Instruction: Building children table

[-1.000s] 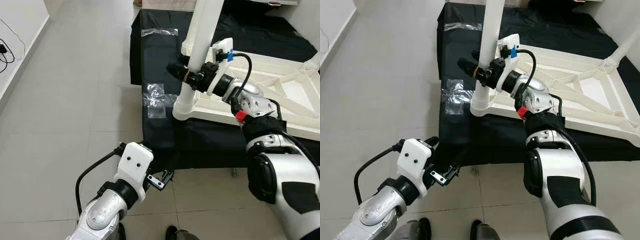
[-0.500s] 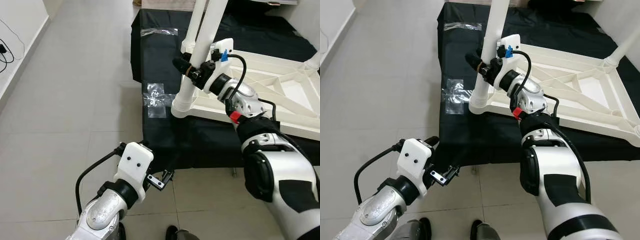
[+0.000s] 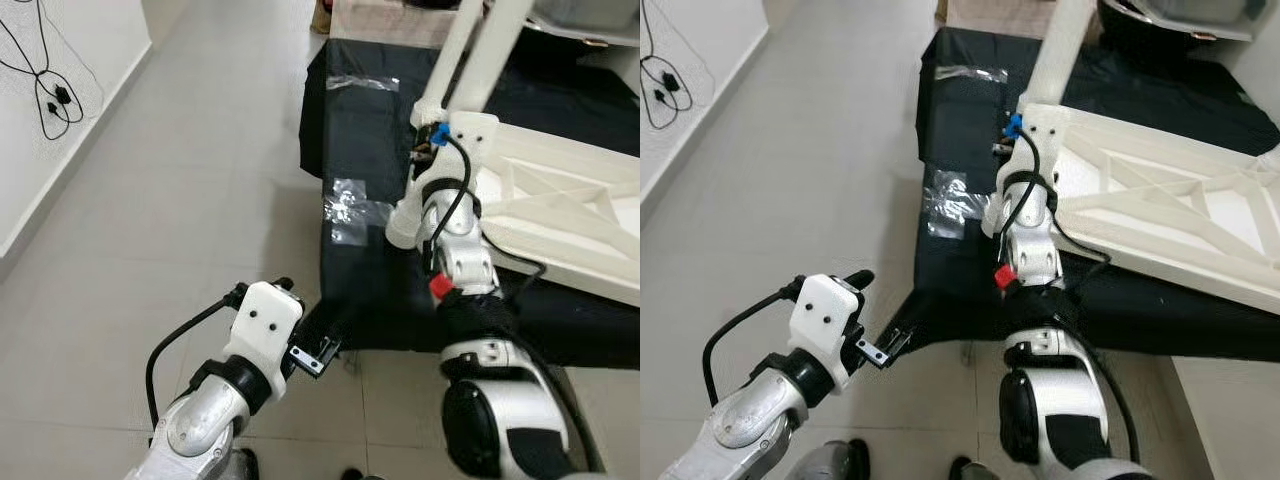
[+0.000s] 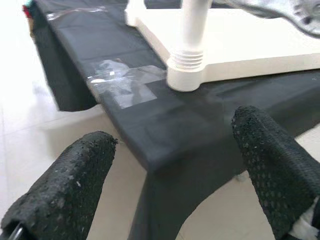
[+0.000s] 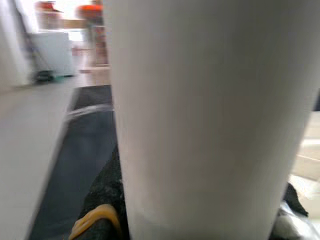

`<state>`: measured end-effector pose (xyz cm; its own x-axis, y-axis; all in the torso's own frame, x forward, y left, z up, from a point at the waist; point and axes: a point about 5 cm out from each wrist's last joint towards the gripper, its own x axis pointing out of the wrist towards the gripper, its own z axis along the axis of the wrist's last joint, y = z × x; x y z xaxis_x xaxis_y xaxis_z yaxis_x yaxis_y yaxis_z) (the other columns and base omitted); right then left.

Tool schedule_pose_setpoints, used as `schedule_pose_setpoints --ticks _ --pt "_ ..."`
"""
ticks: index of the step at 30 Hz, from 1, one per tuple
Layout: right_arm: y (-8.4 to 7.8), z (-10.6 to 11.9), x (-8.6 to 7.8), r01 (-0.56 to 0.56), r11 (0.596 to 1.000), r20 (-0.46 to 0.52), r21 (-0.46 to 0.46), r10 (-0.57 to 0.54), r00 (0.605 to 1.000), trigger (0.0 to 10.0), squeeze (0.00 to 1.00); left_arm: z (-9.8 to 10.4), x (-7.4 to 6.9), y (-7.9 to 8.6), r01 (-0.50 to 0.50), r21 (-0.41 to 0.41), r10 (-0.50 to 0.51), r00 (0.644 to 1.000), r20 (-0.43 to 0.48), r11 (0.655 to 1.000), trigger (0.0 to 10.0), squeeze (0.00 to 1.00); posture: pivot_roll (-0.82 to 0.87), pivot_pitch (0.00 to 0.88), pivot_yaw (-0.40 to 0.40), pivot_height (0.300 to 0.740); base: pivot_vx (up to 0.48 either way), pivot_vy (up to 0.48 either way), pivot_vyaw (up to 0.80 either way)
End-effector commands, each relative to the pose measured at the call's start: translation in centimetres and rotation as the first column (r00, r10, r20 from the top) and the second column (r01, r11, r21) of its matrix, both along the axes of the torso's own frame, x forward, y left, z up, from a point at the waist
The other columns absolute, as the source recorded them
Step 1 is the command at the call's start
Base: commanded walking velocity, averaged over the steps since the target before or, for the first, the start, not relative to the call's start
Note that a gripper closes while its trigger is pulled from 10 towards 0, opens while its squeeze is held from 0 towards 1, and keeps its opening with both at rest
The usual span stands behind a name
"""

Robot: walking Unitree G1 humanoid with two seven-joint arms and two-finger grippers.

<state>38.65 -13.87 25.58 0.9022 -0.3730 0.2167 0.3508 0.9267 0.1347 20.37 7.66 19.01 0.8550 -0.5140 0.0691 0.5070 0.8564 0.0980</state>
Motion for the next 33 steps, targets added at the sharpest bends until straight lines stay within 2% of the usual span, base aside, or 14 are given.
schedule_pose_setpoints --ticks 1,4,5,6,7,13,14,25,27,28,29,30,32,33 --pt "-0.5 -2.5 -0.2 0.084 0.996 -0.123 0.043 -0.078 0.989 0.0 0.0 -0.2 -0.2 -0.1 0.009 0.008 -0.009 1.0 -0.007 1.0 10.0 0.0 0.14 0.204 -0.084 0.74 0.0 0.0 0.0" --pt "0.2 -2.3 -0.2 0.08 0.995 -0.127 0.06 -0.071 0.989 0.0 0.0 -0.3 -0.2 -0.1 0.009 0.007 -0.009 1.0 -0.009 1.0 10.0 0.0 0.14 0.204 -0.084 0.74 0.0 0.0 0.0" --pt "1.1 -2.0 -0.2 0.055 0.995 -0.115 0.079 -0.045 0.992 3.9 0.0 -0.3 -0.2 -0.2 0.01 0.007 -0.009 1.0 -0.011 1.0 10.0 0.0 0.13 0.205 -0.081 0.74 0.0 0.0 0.0" --pt "2.1 -1.3 -0.1 -0.027 0.996 -0.059 0.08 0.032 0.998 10.0 0.0 -0.4 -0.2 -0.2 0.01 0.004 -0.01 1.0 -0.013 1.0 10.0 0.0 0.13 0.203 -0.084 0.74 0.0 0.0 0.0" --pt "2.9 -0.7 -0.1 -0.098 0.993 -0.014 0.069 0.099 0.995 10.0 1.0 -0.4 -0.2 -0.3 0.012 0.004 -0.012 1.0 -0.014 1.0 10.0 0.0 0.13 0.205 -0.085 0.74 0.0 0.0 0.0" --pt "3.0 -0.2 -0.7 -0.128 0.992 0.035 0.025 0.127 0.991 10.0 1.0 -0.4 -0.1 -0.3 0.014 0.003 -0.014 1.0 -0.015 1.0 10.0 0.0 0.12 0.203 -0.083 0.74 0.0 0.0 0.0" --pt "2.7 -0.1 -0.8 -0.132 0.991 0.044 -0.011 0.132 0.99 10.0 0.0 -0.5 -0.1 -0.4 0.015 0.005 -0.015 1.0 -0.014 1.0 10.0 0.0 0.13 0.204 -0.084 0.74 0.0 0.0 0.0" --pt "-0.2 1.2 -0.7 -0.248 0.964 0.156 -0.097 0.26 0.953 10.0 0.0 -0.5 -0.1 -0.3 0.015 0.006 -0.015 1.0 -0.017 1.0 10.0 0.0 0.13 0.205 -0.079 0.74 0.0 0.0 0.0" --pt "-1.6 2.1 0.1 -0.419 0.904 0.182 -0.088 0.429 0.885 10.0 0.0 -0.5 -0.1 -0.2 0.013 0.006 -0.013 1.0 -0.016 1.0 10.0 0.0 0.13 0.205 -0.078 0.74 0.0 0.0 0.0" --pt "-1.6 2.1 0.1 -0.419 0.904 0.182 -0.088 0.429 0.885 10.0 0.0 -0.5 -0.1 -0.2 0.013 0.006 -0.013 1.0 -0.016 1.0 10.0 0.0 0.13 0.205 -0.078 0.74 0.0 0.0 0.0" --pt "-1.9 2.5 0.5 -0.513 0.854 0.185 -0.086 0.519 0.835 10.0 0.0 -0.5 -0.1 -0.2 0.013 0.005 -0.013 1.0 -0.016 1.0 10.0 0.0 0.12 0.206 -0.078 0.74 0.0 0.0 0.0" --pt "-1.9 2.5 0.5 -0.513 0.854 0.185 -0.086 0.519 0.835 10.0 0.0 -0.5 -0.1 -0.2 0.013 0.005 -0.013 1.0 -0.016 1.0 10.0 0.0 0.12 0.206 -0.078 0.74 0.0 0.0 0.0" --pt "-1.9 2.7 1.3 -0.672 0.734 0.128 -0.101 0.679 0.723 10.0 0.0 -0.5 -0.1 -0.4 0.016 0.001 -0.016 1.0 -0.018 1.0 10.0 0.0 0.13 0.207 -0.081 0.74 0.0 0.0 0.0" --pt "-1.9 2.7 1.3 -0.672 0.734 0.128 -0.101 0.679 0.723 10.0 0.0 -0.5 -0.1 -0.4 0.016 0.001 -0.016 1.0 -0.018 1.0 10.0 0.0 0.13 0.207 -0.081 0.74 0.0 0.0 0.0"
